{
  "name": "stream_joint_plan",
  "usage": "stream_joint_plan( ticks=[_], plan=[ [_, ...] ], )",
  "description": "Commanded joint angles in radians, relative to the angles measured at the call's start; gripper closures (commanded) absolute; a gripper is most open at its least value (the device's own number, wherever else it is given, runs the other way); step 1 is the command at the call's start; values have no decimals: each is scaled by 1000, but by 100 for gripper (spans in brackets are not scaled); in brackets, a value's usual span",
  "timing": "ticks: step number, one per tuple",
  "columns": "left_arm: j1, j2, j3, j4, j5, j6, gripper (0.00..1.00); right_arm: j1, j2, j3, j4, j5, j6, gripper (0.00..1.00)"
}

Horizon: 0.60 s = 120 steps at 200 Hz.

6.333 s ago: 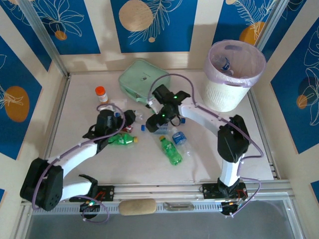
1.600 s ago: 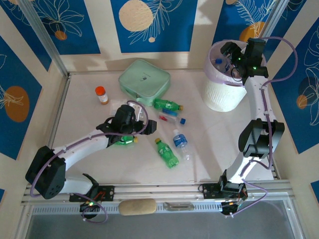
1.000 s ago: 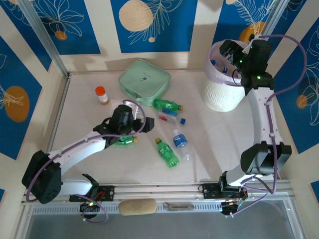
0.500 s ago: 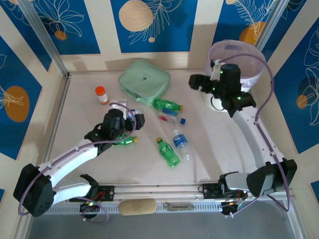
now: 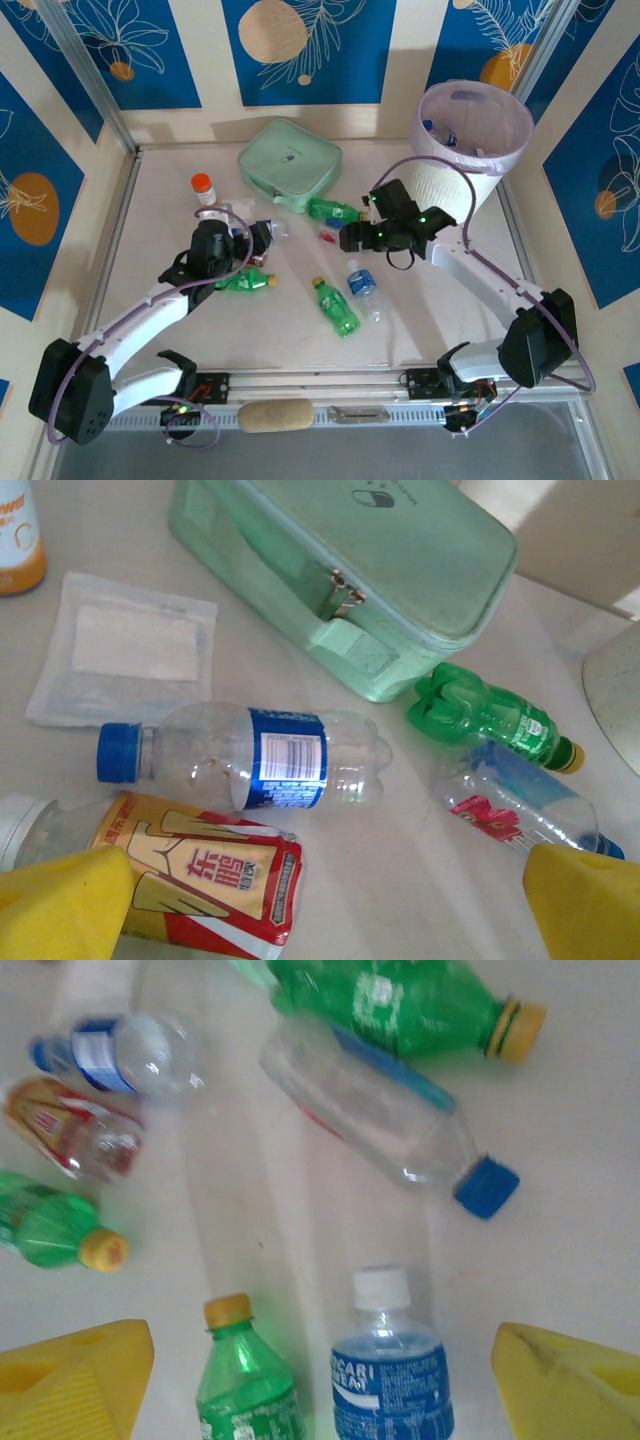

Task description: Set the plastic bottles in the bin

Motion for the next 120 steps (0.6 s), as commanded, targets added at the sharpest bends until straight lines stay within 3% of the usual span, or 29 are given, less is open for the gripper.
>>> stream_joint_plan(
  ticks=[1, 28, 58, 120],
  plan=[
    [28, -27, -20, 35, 48, -49, 0, 54, 28, -12, -114, 135, 66, 11],
    [47, -28, -33, 48, 59, -65, 0, 108, 49, -51, -170, 174, 103, 10],
    [49, -8, -34, 72, 78, -77, 0, 132, 61, -117, -178, 137, 141, 11],
    [49, 24, -34, 98, 110, -99, 0, 163, 163, -211, -46, 49, 166, 14]
  ],
)
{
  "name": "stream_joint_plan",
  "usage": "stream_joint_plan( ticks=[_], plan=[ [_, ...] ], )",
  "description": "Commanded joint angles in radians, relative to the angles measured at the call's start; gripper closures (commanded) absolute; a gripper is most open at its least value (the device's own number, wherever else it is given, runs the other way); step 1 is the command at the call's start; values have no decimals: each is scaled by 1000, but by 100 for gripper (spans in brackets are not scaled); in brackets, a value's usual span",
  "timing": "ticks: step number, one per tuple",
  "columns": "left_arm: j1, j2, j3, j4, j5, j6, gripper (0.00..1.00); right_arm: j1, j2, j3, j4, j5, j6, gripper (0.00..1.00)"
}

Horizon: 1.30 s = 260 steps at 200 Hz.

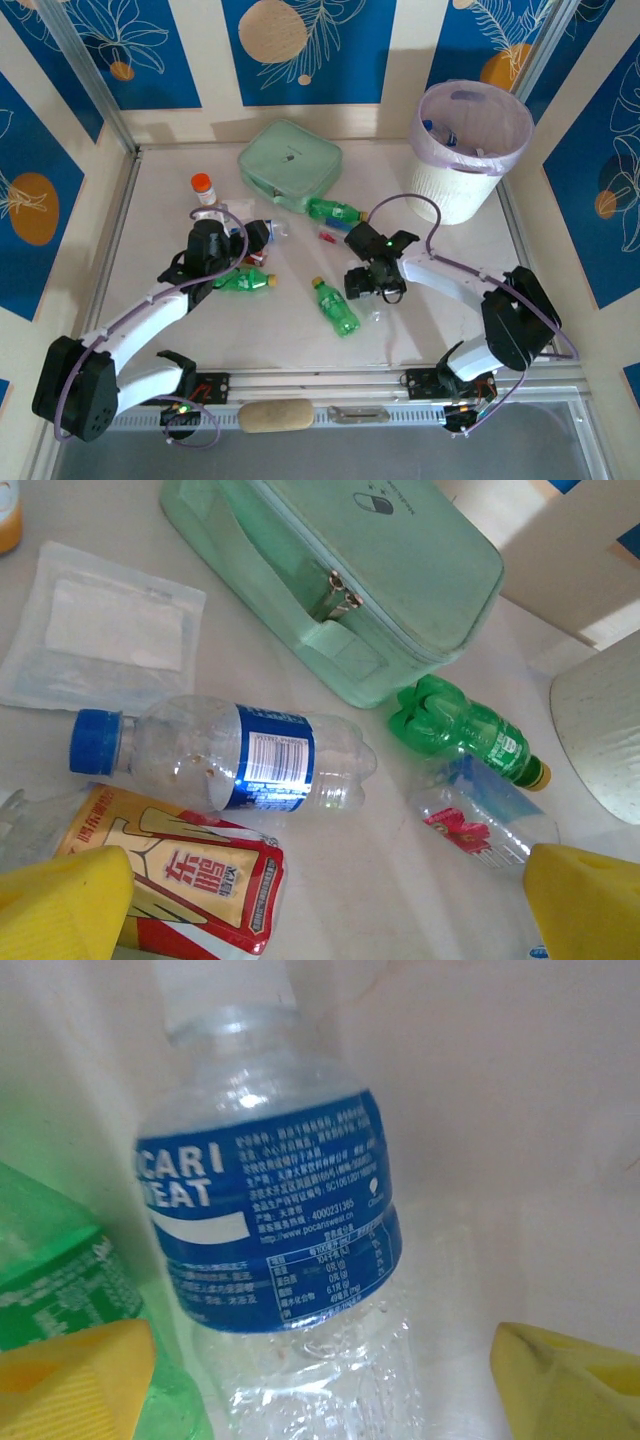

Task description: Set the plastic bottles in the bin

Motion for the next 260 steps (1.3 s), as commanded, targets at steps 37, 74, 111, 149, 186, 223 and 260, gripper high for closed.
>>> stream_joint_plan(
  ticks=[37, 74, 111, 149, 186, 223, 260],
  plan=[
    [9, -21, -14, 14, 14, -3, 0, 44, 167, 15, 56, -16, 16, 17],
    [9, -43, -27, 7, 1, 1, 0, 59, 226, 39, 55, 7, 9, 26],
    [10, -45, -32, 8, 3, 1, 0, 63, 233, 50, 65, 3, 4, 52],
    [10, -41, -34, 14, 5, 0, 0, 66, 205, 85, 56, 20, -13, 57],
    [10, -33, -40, 23, 15, -7, 0, 55, 155, 142, 71, 4, -43, 57],
    [10, -33, -41, 31, 28, -9, 0, -6, 74, 204, 148, -91, -89, 57],
    [10, -30, -52, 44, 52, -10, 0, -152, 19, 328, 216, -233, -144, 57]
  ],
)
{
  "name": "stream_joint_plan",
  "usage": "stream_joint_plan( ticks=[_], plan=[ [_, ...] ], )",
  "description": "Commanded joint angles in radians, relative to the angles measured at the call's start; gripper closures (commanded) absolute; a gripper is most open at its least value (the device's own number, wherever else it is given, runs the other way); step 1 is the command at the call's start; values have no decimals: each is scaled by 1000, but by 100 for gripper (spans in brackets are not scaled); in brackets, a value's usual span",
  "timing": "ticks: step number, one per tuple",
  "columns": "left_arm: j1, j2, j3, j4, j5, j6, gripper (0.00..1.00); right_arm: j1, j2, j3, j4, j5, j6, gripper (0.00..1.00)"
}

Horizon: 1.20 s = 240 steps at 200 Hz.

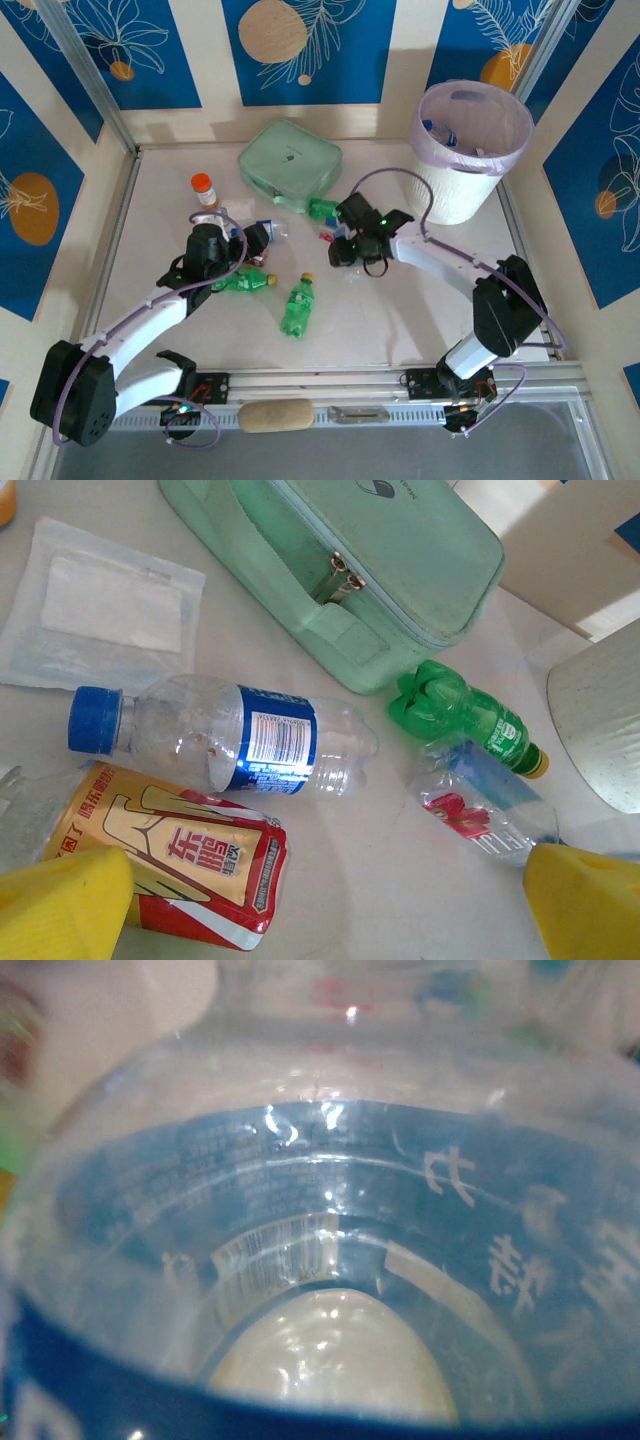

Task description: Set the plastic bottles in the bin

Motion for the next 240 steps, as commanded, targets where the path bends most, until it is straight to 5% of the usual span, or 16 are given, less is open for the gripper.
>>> stream_joint_plan(
  ticks=[1, 76, 162, 240],
  plan=[
    [10, -2, -15, 31, 35, -7, 0, -88, -52, 98, 70, -129, -54, 57],
    [10, 30, -4, 45, 123, 15, 0, -363, -75, 403, 169, -260, -82, 58],
    [8, 63, -2, 66, 169, 23, 0, -594, -64, 536, 274, -96, -77, 57],
    [6, 69, 15, 51, 196, 34, 0, -745, 171, 762, 167, -68, -15, 57]
  ],
)
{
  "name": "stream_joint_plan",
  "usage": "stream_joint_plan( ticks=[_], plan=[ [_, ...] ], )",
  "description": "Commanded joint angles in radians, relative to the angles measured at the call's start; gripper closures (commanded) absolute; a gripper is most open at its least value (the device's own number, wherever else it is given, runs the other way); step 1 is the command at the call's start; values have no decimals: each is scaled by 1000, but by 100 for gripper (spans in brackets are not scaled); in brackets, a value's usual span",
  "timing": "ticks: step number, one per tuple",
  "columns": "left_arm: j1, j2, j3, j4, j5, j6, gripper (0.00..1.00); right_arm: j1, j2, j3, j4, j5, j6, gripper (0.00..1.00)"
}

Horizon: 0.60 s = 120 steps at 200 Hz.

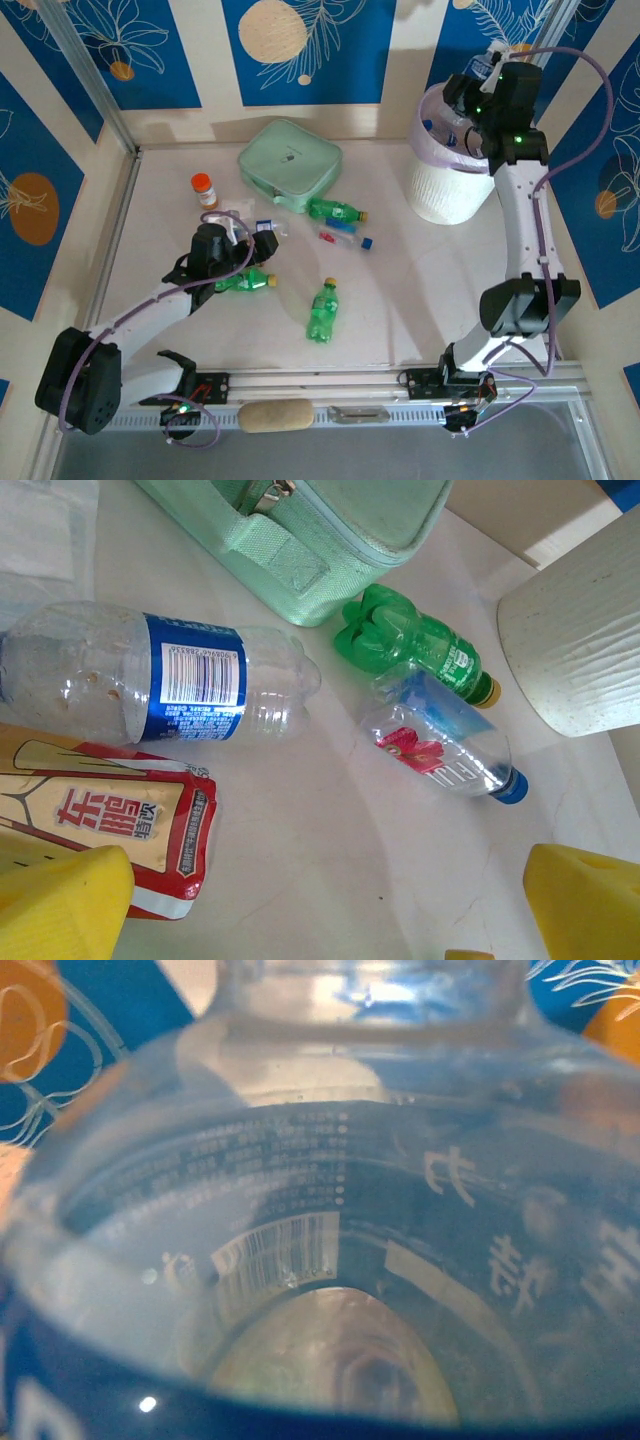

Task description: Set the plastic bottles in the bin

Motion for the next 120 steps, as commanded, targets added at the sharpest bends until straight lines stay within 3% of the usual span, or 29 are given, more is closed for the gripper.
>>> stream_joint_plan(
  ticks=[1, 60, 120],
  plan=[
    [7, 2, 22, 6, 32, 23, 0, -23, 69, 52, -53, 11, 30, 57],
    [-2, 5, 32, -4, 47, 28, 0, -31, 202, 139, -137, -16, 49, 49],
    [-11, 5, 31, -12, 53, 29, 0, -28, 215, 170, -170, -5, 42, 22]
  ],
)
